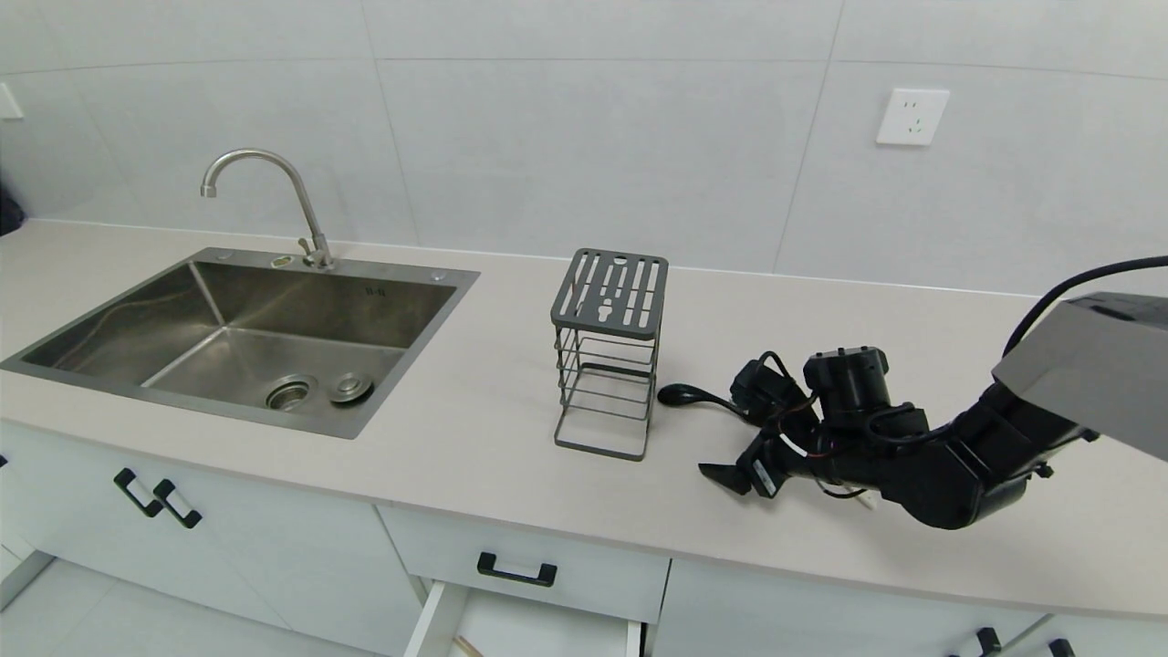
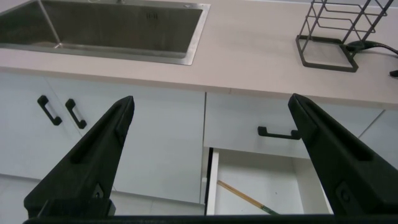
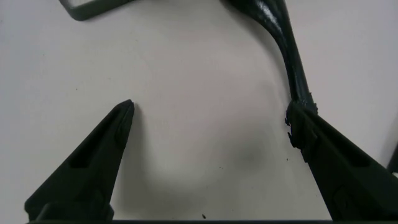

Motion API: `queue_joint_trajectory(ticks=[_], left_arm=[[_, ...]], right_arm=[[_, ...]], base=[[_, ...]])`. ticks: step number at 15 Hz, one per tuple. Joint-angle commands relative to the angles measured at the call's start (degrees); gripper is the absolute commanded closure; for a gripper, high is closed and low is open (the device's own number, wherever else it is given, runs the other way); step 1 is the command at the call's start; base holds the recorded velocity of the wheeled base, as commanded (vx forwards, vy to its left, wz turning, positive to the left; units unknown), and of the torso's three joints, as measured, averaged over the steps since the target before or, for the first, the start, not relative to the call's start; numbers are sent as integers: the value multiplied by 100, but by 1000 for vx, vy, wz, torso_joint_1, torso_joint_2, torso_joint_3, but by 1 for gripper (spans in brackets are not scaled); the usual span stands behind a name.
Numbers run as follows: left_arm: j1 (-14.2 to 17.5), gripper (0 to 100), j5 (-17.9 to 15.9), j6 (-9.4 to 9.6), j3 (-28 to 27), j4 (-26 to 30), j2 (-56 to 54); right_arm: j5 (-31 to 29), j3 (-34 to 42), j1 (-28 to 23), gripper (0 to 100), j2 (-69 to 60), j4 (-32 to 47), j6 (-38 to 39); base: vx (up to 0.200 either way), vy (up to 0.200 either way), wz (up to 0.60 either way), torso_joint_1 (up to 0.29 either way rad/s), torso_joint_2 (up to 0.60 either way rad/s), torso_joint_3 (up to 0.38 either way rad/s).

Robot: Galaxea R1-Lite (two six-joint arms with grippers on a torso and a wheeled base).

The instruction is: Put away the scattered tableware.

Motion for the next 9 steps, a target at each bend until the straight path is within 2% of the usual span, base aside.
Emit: queue_joint_trajectory(ticks=[1,4,7,9], left_arm=[[1,0,1,-4,1,2,7],[1,0,1,-4,1,2,7],[1,0,1,-4,1,2,7],[1,0,1,-4,1,2,7]], right_arm=[[-3,-130,14,0,-63,-6,21],[6,-227,-109,0,-72,-24,135],[270,-631,-267,0,218,-77,302],[314,-658,-267,0,412,-481,689]], base=[[0,0,0,0,0,0],[0,0,0,0,0,0],[0,0,0,0,0,0],[0,0,0,0,0,0]])
